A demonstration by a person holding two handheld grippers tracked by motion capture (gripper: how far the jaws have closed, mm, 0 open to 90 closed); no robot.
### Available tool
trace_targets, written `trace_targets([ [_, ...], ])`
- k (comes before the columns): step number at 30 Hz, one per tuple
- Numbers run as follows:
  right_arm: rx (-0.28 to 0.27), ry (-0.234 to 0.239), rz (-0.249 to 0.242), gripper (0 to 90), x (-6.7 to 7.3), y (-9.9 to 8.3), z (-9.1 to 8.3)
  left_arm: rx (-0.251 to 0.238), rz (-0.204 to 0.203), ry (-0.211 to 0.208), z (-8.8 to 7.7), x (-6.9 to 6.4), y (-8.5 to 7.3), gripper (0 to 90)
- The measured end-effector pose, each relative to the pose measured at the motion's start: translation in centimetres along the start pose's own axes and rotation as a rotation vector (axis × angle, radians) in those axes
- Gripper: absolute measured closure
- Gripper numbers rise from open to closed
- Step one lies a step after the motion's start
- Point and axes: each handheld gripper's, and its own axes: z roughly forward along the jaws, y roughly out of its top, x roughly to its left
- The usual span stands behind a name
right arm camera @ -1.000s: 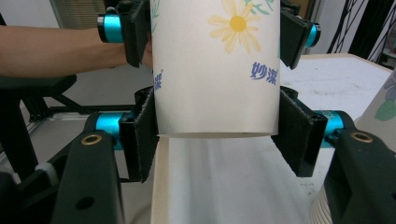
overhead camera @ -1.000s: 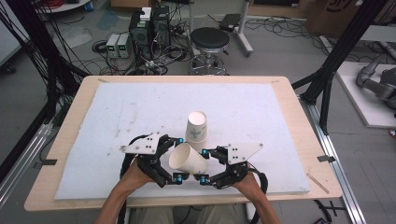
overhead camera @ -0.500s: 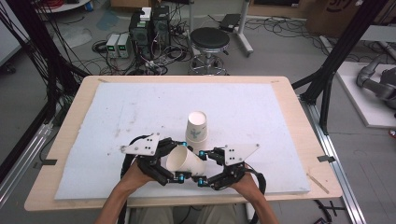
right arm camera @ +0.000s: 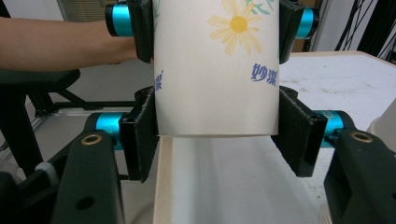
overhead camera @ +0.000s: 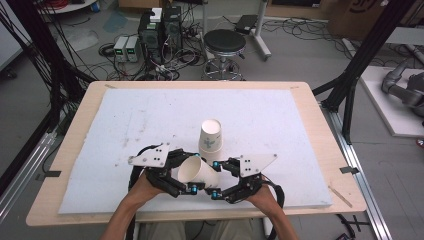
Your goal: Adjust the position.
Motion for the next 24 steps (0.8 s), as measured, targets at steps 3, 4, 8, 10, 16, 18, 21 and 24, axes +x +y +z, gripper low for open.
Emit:
trace_targets([
  [3,0.013,-0.006,0.018,24.9,0.0,0.1,0.2,0.007,0.008,0.025,-0.1,0.0,0.0,32.6],
  [4,0.023,-0.010,0.024,21.0,0.1,0.1,0.3,0.001,0.002,0.029,-0.2,0.0,0.0,32.6],
  [8,0.051,-0.041,0.026,15.6,0.4,0.1,0.5,0.007,0.004,0.036,-0.5,0.0,0.1,32.6],
  [10,0.054,-0.051,0.026,15.6,0.4,0.1,0.4,0.016,0.004,0.039,-0.7,0.0,0.1,32.6],
  [16,0.069,-0.106,0.041,15.6,0.5,0.0,-0.3,0.073,-0.007,0.076,-1.4,0.1,0.3,32.6],
  [18,0.079,-0.133,0.051,15.6,0.5,-0.2,-0.7,0.113,-0.012,0.094,-1.6,0.2,0.4,32.5],
  [21,0.090,-0.187,0.066,15.6,0.4,-0.6,-1.5,0.172,-0.018,0.113,-1.9,0.5,0.7,32.5],
  [24,0.107,-0.250,0.091,15.6,0.3,-1.2,-2.3,0.237,-0.021,0.145,-2.3,0.9,1.0,32.3],
])
